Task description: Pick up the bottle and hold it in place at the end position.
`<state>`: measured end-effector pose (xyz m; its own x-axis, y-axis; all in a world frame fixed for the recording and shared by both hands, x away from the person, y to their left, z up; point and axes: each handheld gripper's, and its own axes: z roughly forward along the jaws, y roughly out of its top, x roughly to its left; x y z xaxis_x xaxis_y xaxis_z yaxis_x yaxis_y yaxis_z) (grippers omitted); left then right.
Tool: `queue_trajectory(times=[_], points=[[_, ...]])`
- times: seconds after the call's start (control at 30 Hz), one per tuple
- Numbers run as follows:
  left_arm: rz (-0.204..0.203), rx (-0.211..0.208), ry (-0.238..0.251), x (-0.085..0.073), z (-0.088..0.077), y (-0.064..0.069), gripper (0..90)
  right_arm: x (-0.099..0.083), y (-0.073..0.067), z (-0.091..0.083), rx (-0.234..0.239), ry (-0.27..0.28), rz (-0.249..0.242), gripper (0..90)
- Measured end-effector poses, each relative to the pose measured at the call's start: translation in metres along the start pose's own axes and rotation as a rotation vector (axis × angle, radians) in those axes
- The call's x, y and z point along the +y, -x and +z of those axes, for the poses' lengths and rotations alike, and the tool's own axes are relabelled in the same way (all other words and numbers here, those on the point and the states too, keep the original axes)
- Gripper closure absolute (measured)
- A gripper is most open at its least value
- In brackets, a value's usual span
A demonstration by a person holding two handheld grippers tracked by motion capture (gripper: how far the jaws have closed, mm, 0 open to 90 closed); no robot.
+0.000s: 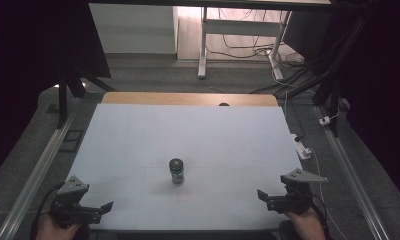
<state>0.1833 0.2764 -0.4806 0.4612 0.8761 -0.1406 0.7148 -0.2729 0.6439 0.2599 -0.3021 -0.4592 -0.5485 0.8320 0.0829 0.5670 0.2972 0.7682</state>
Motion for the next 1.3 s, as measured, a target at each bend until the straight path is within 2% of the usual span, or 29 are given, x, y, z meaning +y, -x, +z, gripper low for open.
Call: queue_trajectory(times=[0.17, 0.27, 0.93, 1.17, 1.3], points=[[-0.007, -0.038, -0.006, 0.0010, 0.0010, -0.0026, 0.0, 0.0000, 0.0030, 0.0010, 0.017, -0.007, 0.017, 0.0], [-0.004, -0.042, -0.003, 0.0004, 0.0004, -0.0025, 0.0, 0.0003, 0.0029, 0.0019, 0.022, -0.014, 0.012, 0.0], [-0.005, -0.029, 0.002, -0.0008, -0.0011, -0.0017, 0.0, 0.0013, -0.0017, 0.0040, 0.032, -0.045, -0.022, 0.0], [-0.002, -0.043, 0.031, 0.0033, -0.0046, 0.0019, 0.0, 0.0014, -0.0015, 0.0046, 0.034, -0.048, -0.021, 0.0], [-0.003, -0.047, 0.029, 0.0050, -0.0038, 0.0024, 0.0, 0.0015, -0.0018, 0.0049, 0.033, -0.052, -0.022, 0.0]])
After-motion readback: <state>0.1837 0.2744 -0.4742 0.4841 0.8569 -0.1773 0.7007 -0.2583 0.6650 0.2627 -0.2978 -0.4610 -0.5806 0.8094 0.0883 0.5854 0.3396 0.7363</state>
